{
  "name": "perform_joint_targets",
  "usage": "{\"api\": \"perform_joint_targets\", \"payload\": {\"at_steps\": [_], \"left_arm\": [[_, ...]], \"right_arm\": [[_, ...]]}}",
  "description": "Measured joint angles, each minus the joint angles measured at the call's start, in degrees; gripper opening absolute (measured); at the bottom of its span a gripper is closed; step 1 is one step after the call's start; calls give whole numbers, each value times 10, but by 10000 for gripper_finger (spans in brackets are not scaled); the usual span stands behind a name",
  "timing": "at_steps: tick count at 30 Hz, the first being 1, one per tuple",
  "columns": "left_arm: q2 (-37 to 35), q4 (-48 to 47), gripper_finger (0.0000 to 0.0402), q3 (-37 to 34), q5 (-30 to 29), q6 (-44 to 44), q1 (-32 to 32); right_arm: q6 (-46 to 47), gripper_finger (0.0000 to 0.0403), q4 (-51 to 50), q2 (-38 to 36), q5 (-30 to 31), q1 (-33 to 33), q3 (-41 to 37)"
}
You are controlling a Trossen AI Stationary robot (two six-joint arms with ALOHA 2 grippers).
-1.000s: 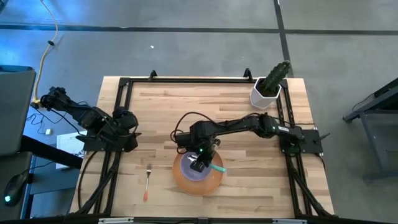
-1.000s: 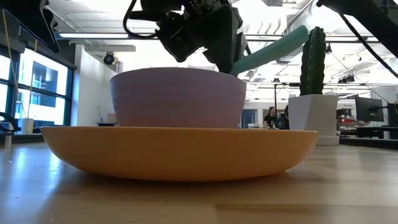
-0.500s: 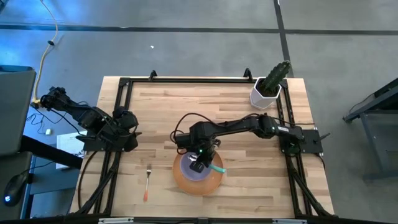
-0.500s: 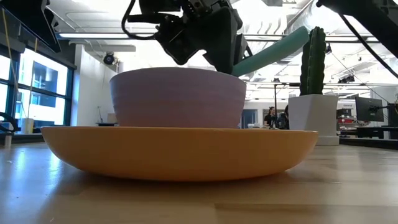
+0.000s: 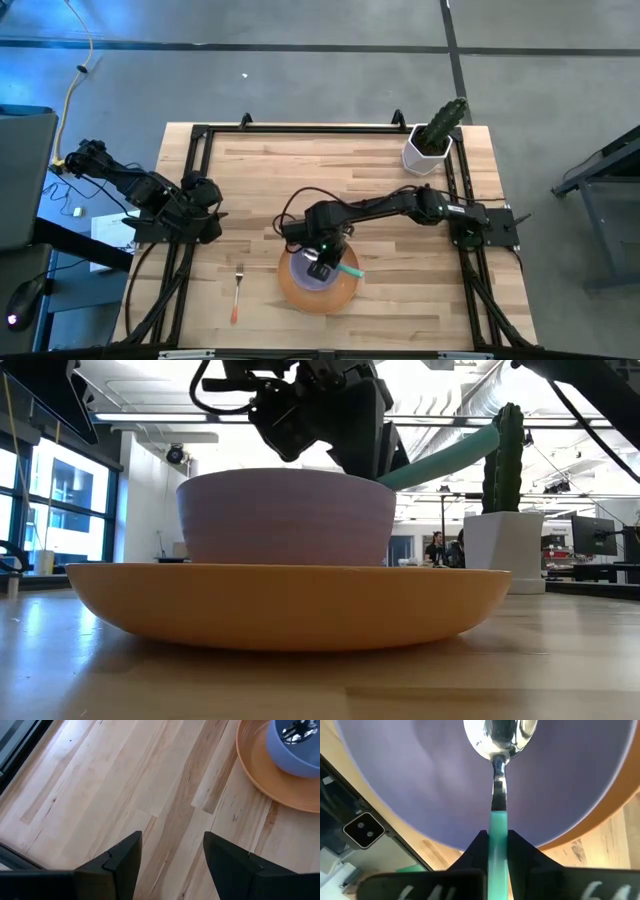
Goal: Set table place
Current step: Put the green spoon into the purple bowl
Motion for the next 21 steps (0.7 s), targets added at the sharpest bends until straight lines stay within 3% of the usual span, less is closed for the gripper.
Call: {"api": "perform_joint_targets", "payload": {"at_steps": [7, 21], "left_arm": [[0, 1, 200, 0, 0, 0, 0], [0, 0, 200, 0, 2, 0, 0]], "right_arm": [[-1, 46, 3, 0, -10, 0, 0], [-14, 53, 19, 0, -24, -5, 0]]}}
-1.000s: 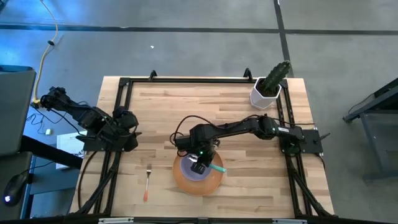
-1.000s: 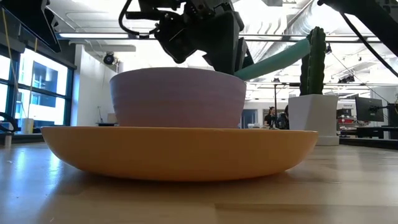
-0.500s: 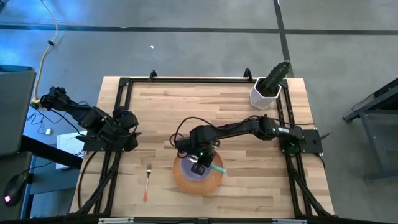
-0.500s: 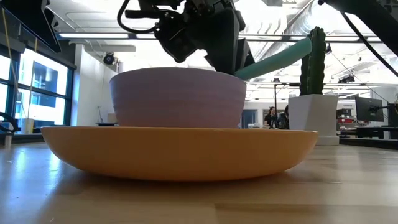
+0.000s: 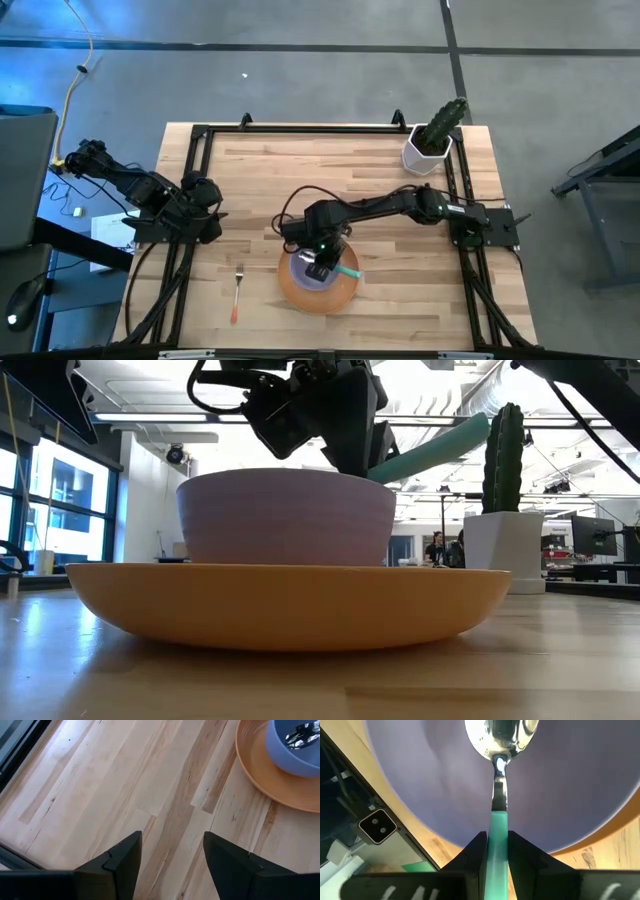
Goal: Set table place
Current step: Put the green spoon into the purple bowl
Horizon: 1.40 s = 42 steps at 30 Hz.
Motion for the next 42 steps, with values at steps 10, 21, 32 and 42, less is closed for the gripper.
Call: {"api": "perform_joint_targets", "payload": {"at_steps": [10, 21, 32, 42], "left_arm": [[0, 0, 200, 0, 0, 0, 0], [0, 0, 200, 0, 0, 0, 0], [0, 0, 200, 0, 0, 0, 0], [0, 2, 200, 0, -1, -2, 0]], "right_arm": [[-6, 53, 0, 0, 22, 0, 0], [-22, 54, -13, 0, 21, 3, 0], [-21, 53, -13, -1, 58, 31, 0], [-21, 67, -13, -1, 56, 31, 0]]}}
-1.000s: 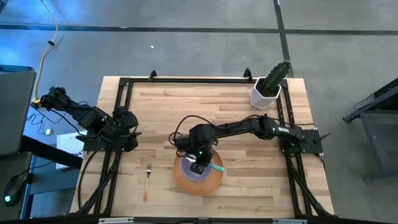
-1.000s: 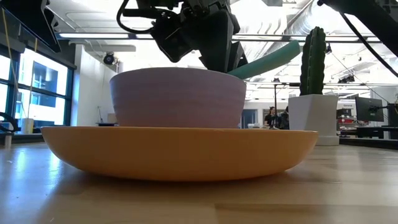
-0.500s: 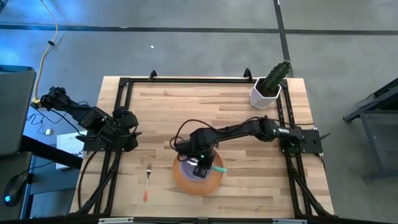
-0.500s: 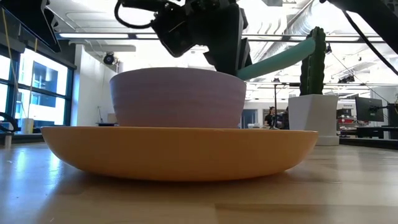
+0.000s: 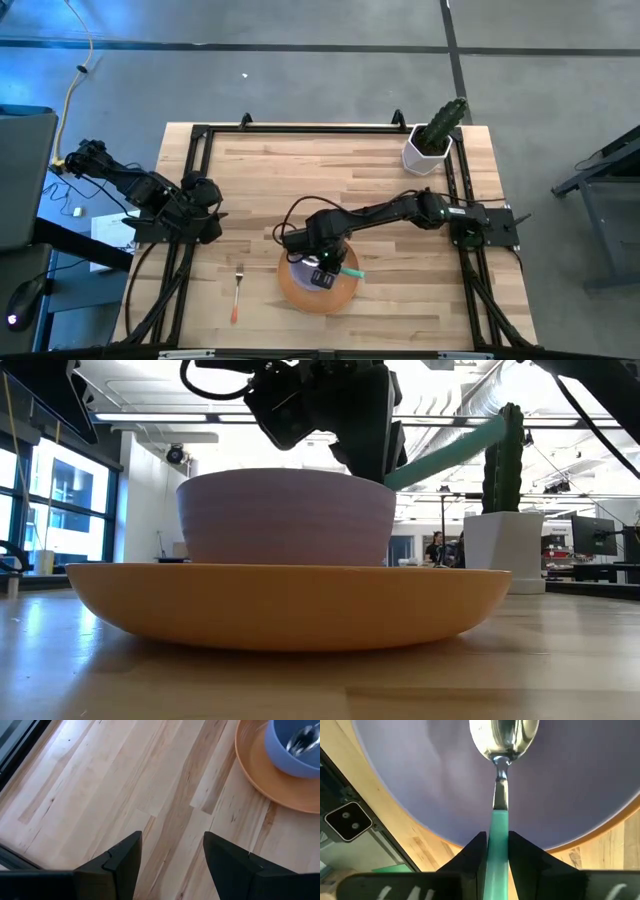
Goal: Set table place
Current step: Put the green spoon into the purple bowl, then adjust the orange plate
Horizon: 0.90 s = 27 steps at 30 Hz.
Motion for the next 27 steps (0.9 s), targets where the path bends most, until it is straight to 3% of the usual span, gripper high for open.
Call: {"api": "perform_joint_targets", "payload": {"at_steps": [17, 27], "left_arm": [[0, 1, 200, 0, 0, 1, 0], [11, 31, 187, 0, 0, 16, 0]], "right_arm": [[31, 85, -5, 0, 2, -1, 32], [66, 82, -40, -29, 65, -4, 47]]}}
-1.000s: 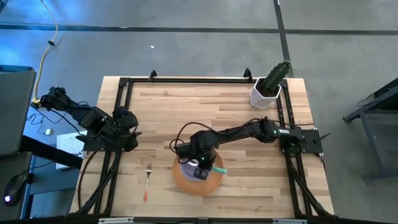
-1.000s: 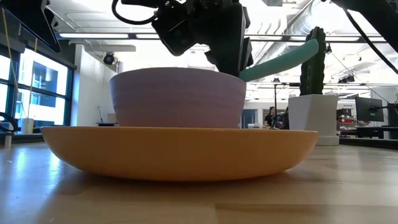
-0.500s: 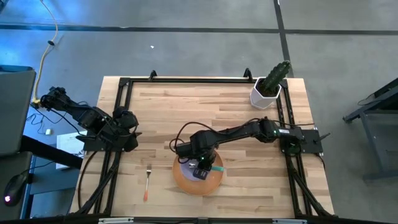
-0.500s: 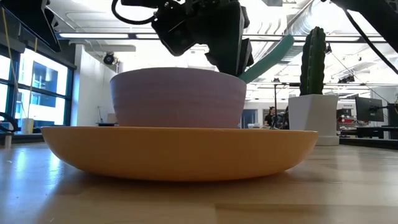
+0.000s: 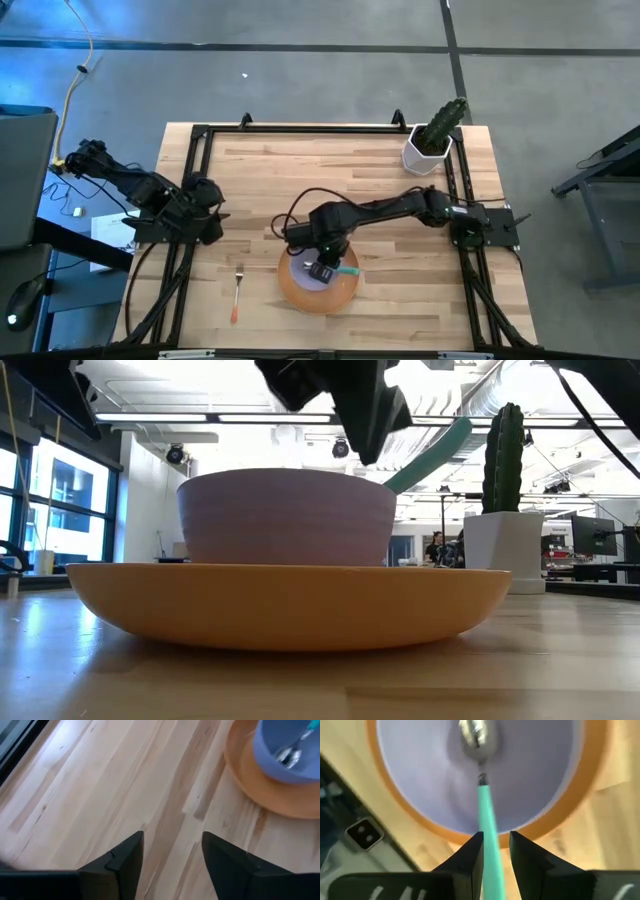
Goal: Set table place
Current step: Adjust the orange plate
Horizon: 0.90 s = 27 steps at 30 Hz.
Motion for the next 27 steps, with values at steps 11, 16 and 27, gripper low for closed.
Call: {"api": "perform_joint_targets", "payload": {"at_steps": [11, 16, 27], "left_arm": [[184, 199, 14, 0, 11, 77, 0], [292, 262, 3, 0, 48, 83, 0], [425, 452, 0, 0, 110, 122, 0]], "right_arm": [[41, 5, -14, -89, 199, 5, 0], [51, 1, -14, -135, 264, 21, 0], [54, 0, -14, -218, 377, 62, 0]]}}
